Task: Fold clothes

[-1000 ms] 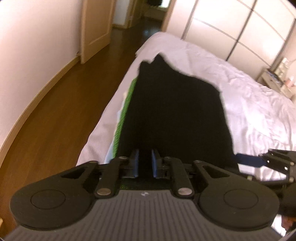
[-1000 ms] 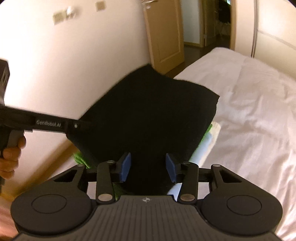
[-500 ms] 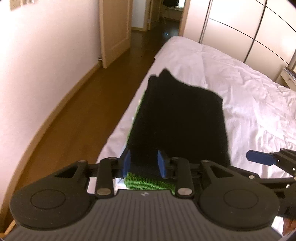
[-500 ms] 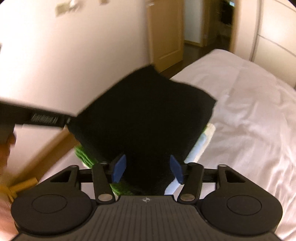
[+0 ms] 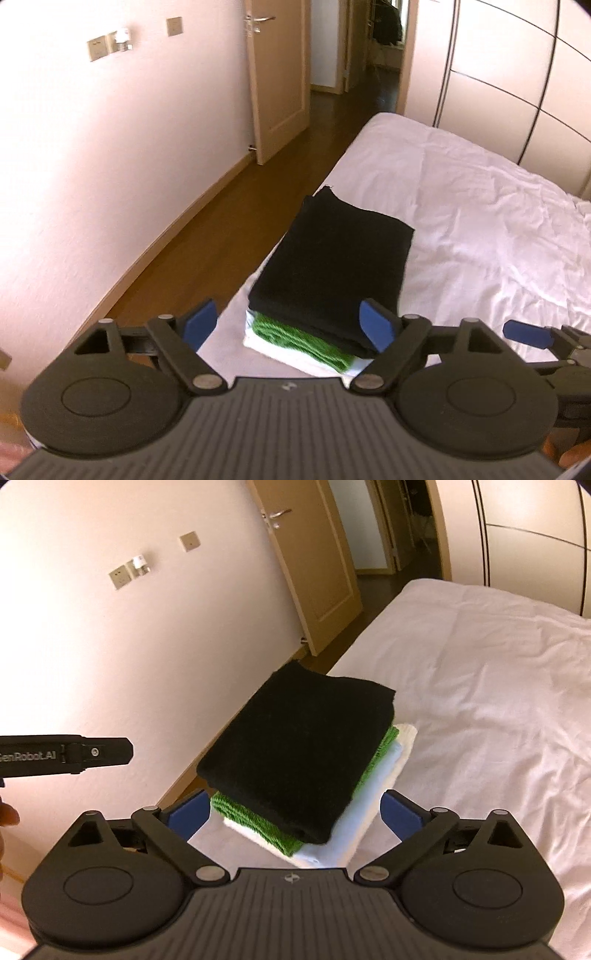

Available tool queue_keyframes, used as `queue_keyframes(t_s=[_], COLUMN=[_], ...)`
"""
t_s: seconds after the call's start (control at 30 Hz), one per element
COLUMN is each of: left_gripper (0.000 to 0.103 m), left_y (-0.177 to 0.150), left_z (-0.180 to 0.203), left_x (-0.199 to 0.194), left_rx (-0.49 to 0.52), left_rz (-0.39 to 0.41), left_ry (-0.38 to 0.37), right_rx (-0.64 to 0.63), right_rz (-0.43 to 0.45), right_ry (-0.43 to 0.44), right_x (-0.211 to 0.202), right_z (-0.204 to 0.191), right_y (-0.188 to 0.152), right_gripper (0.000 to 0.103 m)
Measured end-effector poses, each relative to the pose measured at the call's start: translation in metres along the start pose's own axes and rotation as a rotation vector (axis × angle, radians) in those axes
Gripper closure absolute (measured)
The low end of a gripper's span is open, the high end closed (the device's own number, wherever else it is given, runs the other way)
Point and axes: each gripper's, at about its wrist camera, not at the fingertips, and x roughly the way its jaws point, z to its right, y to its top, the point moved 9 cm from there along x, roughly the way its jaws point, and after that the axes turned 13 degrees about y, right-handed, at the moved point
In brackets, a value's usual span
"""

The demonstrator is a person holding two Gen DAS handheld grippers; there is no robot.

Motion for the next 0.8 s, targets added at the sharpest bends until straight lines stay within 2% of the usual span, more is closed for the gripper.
queue_keyframes(t_s=[0.07,0.33,0.6,0.8], left_gripper=[0.009,0.002,0.001,0.001], left_y=[-0.009,-0.059,-0.104,-0.126], left_z=[0.008,0.044,0.077,0.080], left_x=[-0.015,-0.077,-0.129,-0.154], left_rx=[-0.022,-0.077,-0.144,-0.198], left_rz=[-0.005,-0.002,-0.015,-0.010], left_ry=[0.014,0.080,0.103,0.148], right_rx=[-0.006,-0.050,-0.102,-0.123], right_rz=[-0.005,-0.019,-0.029,-0.064], right_ry=[0.004,0.004,-0.002,0.010], right_x=[-0.014,-0.084,-0.143,-0.164], right_z=[0.003,0.029,0.045,0.049], right_y=[-0.004,-0.026,-0.045,-0.057], right_gripper=[0.002,0.001,0.000,0.000])
